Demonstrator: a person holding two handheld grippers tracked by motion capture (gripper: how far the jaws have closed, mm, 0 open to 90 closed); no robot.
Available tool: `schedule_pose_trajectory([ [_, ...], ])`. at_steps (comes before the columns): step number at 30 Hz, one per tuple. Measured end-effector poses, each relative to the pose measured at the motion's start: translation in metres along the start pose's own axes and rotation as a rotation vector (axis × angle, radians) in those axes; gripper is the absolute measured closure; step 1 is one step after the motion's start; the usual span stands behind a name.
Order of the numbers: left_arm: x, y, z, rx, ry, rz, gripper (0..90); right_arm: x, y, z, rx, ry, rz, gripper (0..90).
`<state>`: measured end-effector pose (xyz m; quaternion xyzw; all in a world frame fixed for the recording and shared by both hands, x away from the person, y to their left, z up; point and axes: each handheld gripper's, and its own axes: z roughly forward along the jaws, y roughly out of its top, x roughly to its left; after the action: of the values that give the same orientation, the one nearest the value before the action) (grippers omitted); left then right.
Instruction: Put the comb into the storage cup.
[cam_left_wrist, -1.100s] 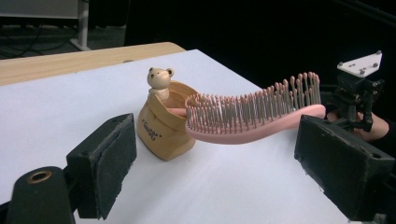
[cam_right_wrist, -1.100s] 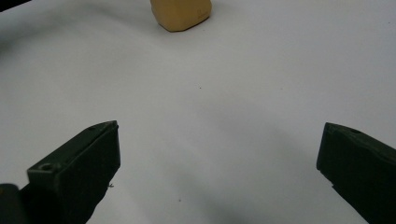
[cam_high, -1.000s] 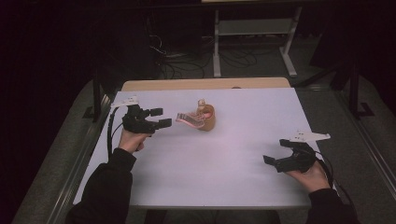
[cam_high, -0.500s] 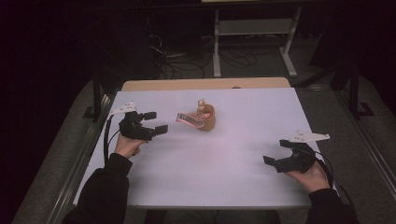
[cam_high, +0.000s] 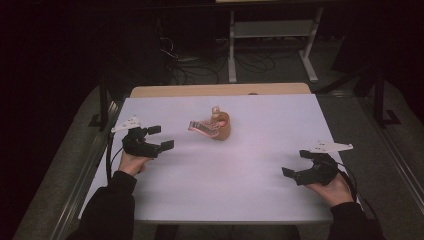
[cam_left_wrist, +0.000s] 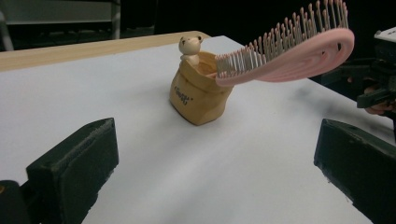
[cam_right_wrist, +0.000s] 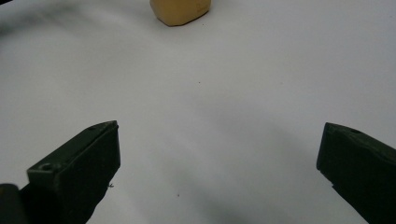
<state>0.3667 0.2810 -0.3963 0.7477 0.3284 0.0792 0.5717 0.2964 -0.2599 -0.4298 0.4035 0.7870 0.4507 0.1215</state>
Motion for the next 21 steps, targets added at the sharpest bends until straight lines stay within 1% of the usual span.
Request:
schedule_pose_trajectory([
  [2,0.0,-0.004,-0.002,-0.005,0.009,-0.004,0.0,0.0,0.0,0.0,0.001,0.0,0.0,0.0],
  [3,0.0,-0.006,-0.003,-0.001,0.014,-0.002,0.0,0.0,0.0,0.0,0.001,0.0,0.0,0.0],
  [8,-0.001,-0.015,-0.007,-0.017,0.034,0.005,0.0,0.0,0.0,0.0,0.002,0.0,0.001,0.0],
  [10,-0.001,-0.018,-0.009,-0.008,0.042,0.011,0.0,0.0,-0.001,0.0,0.004,-0.001,-0.001,0.0],
  [15,0.0,-0.023,-0.015,-0.03,0.065,0.011,0.0,0.0,-0.001,0.0,0.006,-0.002,0.0,0.0],
  [21,0.001,-0.027,-0.021,-0.041,0.093,0.012,0.0,0.0,-0.001,0.0,0.008,-0.001,0.0,0.0],
])
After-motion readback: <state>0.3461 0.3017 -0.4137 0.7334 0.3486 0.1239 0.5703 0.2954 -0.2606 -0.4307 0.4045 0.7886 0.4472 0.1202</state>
